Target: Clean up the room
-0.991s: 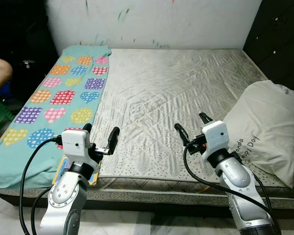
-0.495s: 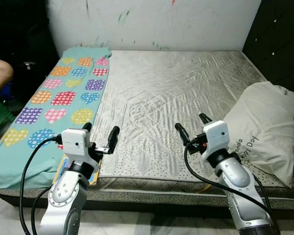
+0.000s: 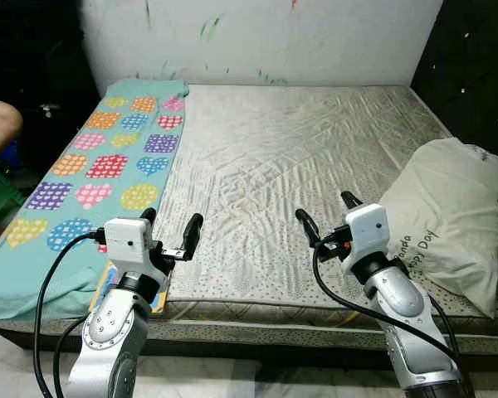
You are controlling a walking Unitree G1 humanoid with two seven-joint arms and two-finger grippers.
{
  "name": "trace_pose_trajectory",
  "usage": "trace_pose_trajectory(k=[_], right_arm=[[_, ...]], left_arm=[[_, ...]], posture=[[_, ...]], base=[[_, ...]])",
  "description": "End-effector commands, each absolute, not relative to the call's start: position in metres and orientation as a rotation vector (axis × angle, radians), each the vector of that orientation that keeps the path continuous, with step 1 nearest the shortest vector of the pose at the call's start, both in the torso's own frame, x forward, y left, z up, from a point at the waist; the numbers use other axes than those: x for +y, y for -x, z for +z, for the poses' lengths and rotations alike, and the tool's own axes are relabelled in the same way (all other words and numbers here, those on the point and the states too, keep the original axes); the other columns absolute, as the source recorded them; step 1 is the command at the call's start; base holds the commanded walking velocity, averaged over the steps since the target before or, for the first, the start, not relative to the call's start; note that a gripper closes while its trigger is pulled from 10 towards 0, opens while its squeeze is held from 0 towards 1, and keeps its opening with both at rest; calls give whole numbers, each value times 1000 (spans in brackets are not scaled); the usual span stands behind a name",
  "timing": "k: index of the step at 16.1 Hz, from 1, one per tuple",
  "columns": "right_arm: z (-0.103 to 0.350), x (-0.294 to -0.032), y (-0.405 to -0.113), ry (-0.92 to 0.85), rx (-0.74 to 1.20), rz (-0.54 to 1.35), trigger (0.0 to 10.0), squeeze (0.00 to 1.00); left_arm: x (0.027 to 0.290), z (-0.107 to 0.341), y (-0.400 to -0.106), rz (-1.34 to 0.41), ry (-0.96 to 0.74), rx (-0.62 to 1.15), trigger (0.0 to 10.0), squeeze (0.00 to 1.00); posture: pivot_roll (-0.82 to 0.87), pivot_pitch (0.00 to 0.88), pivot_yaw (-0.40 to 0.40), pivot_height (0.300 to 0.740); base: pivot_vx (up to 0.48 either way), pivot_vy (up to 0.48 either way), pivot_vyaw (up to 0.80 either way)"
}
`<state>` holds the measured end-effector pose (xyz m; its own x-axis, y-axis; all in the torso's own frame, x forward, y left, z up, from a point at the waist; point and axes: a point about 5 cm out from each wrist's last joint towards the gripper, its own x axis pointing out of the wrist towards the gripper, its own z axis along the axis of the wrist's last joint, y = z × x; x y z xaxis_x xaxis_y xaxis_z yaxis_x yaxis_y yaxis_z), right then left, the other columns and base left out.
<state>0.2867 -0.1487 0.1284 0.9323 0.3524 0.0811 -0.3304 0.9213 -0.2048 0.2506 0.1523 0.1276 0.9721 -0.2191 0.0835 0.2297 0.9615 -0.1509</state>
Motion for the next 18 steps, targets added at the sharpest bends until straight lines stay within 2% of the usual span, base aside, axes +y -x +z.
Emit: trace_pose_trajectory(k=[1,2,3,4,5,6,7,13,18], right_arm=[[129,-152,-289,192,-110,333,10000,1000],[129,-152,-289,194,-108,331,10000,1000],[128,-152,-289,199,-103,327,10000,914],[127,-152,-289,202,-100,327,10000,220],[127,-152,-289,204,-99,328,10000,47],[126,-152,-290,202,-88,329,10000,0],[126,-152,-290,203,-85,329,10000,0],[126,-153,-291,207,-80,332,10000,0],[126,-152,-292,210,-81,330,10000,0]], left_arm=[[155,126,-251,-216,158,-51,10000,0],[155,126,-251,-216,157,-51,10000,0],[155,126,-251,-218,156,-51,10000,0],[155,126,-251,-226,152,-56,10000,0],[154,127,-251,-232,148,-61,10000,0],[152,128,-251,-247,146,-72,10000,0],[152,128,-251,-247,147,-73,10000,0],[151,128,-251,-253,150,-76,10000,0],[150,130,-251,-265,153,-87,10000,0]], posture=[[-110,0,14,740],[-110,0,14,740],[-110,0,17,740],[-110,0,17,740],[-110,0,17,740],[-110,0,17,740],[-110,0,17,740],[-111,0,13,740],[-112,0,13,740]], base=[[0,-262,0],[0,-259,0],[0,0,0],[0,0,0],[0,0,0],[0,0,0],[0,0,0],[0,0,-774],[154,0,0]])
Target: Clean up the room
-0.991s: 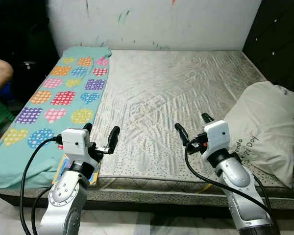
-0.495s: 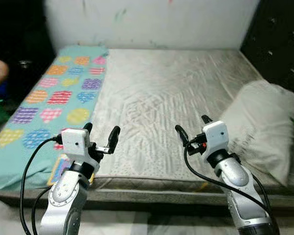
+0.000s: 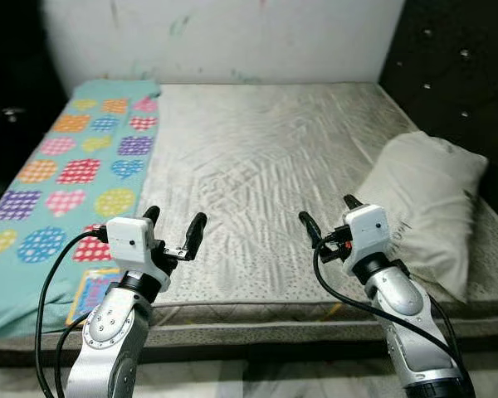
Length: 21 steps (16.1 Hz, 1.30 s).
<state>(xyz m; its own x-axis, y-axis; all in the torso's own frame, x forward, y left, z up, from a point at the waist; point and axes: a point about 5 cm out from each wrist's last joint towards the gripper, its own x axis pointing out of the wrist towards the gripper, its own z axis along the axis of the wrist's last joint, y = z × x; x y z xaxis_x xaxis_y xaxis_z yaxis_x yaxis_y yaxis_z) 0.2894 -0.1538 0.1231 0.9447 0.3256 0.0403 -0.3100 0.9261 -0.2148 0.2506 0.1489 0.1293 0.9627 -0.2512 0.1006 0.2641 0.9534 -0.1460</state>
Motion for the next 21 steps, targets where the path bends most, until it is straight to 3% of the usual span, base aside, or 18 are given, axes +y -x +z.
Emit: trace_pose_trajectory(k=[1,10,15,21], right_arm=[[126,-152,-292,210,-81,330,10000,0],[126,-153,-292,211,-83,318,10000,0],[125,-154,-291,214,-80,313,10000,0],[124,-156,-291,220,-78,310,10000,0]], left_arm=[[150,130,-251,-266,153,-88,10000,0],[151,130,-252,-267,148,-88,10000,0],[151,130,-252,-273,145,-86,10000,0],[150,130,-251,-281,144,-86,10000,0]], posture=[[-112,0,13,740],[-113,0,17,740],[-112,0,19,740],[-113,0,20,740]], base=[[300,0,0],[287,0,0],[0,0,0],[280,0,0]])
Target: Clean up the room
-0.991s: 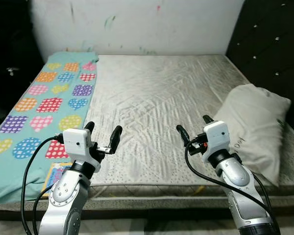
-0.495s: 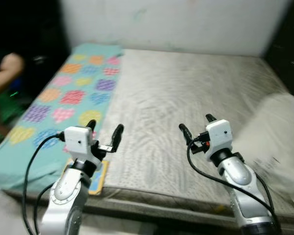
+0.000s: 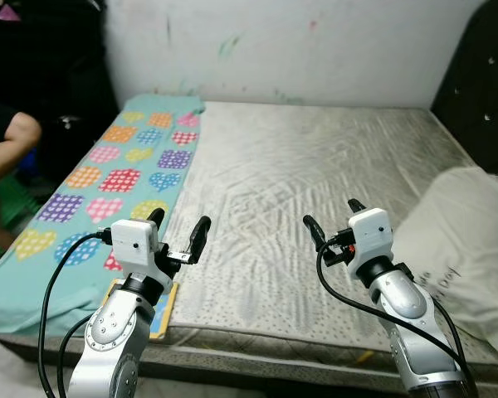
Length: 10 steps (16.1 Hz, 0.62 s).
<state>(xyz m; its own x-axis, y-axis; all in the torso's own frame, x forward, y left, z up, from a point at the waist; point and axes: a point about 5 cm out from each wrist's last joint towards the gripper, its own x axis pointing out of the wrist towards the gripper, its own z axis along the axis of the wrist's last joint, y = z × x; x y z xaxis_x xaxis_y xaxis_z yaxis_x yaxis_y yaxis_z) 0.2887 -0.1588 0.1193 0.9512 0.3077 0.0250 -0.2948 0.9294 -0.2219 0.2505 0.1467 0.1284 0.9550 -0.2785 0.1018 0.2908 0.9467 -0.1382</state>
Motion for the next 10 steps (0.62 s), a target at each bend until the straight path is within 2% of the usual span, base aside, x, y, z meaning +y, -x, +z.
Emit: trace_pose_trajectory(k=[1,4,7,10], right_arm=[[123,-156,-291,222,-73,309,10000,0],[123,-157,-292,222,-75,310,10000,0],[123,-157,-292,223,-76,312,10000,0],[123,-157,-292,225,-76,313,10000,0]], left_arm=[[150,129,-251,-281,144,-86,10000,0],[149,129,-251,-284,144,-85,10000,0],[149,128,-251,-283,144,-83,10000,0],[150,125,-252,-263,146,-58,10000,0]], posture=[[-113,0,20,740],[-114,0,19,740],[-114,0,18,740],[-115,0,18,740]], base=[[307,0,0],[305,0,-740],[300,0,0],[0,0,0]])
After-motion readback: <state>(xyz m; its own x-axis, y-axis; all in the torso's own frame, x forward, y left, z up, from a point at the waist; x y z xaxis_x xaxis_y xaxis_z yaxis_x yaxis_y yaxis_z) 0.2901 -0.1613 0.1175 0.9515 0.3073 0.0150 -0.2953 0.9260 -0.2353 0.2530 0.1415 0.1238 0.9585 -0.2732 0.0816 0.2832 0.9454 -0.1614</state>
